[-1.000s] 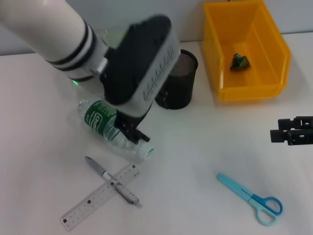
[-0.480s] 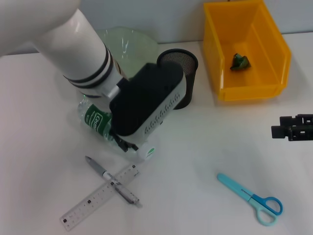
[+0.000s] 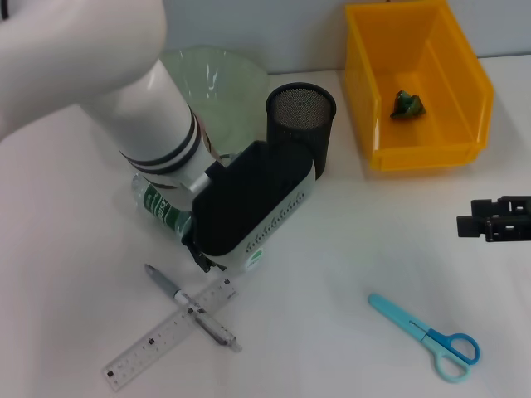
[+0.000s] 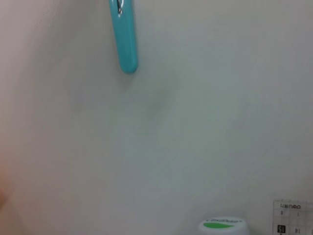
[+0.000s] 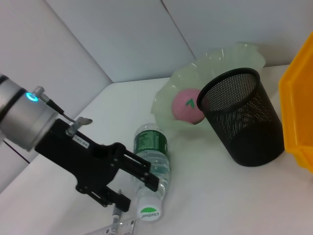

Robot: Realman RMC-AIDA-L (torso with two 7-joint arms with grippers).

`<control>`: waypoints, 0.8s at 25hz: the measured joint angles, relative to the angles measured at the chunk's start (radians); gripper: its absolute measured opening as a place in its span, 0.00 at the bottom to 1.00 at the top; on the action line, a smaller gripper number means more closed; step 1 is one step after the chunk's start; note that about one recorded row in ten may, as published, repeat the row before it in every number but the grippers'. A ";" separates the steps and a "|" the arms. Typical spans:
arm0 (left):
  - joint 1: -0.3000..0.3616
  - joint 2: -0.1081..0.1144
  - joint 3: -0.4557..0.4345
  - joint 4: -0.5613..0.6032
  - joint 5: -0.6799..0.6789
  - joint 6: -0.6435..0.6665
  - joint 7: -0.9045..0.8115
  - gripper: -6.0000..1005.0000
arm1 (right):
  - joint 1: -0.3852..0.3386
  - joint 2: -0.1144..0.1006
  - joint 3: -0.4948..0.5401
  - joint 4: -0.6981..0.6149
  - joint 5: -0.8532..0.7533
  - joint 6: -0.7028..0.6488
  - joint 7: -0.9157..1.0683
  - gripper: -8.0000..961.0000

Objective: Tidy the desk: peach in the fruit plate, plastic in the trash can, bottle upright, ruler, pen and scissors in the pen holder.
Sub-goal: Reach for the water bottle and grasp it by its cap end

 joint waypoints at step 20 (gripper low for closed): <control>-0.001 -0.002 0.035 -0.068 -0.026 -0.090 0.003 0.77 | -0.010 0.008 0.000 0.000 0.000 0.025 -0.006 0.83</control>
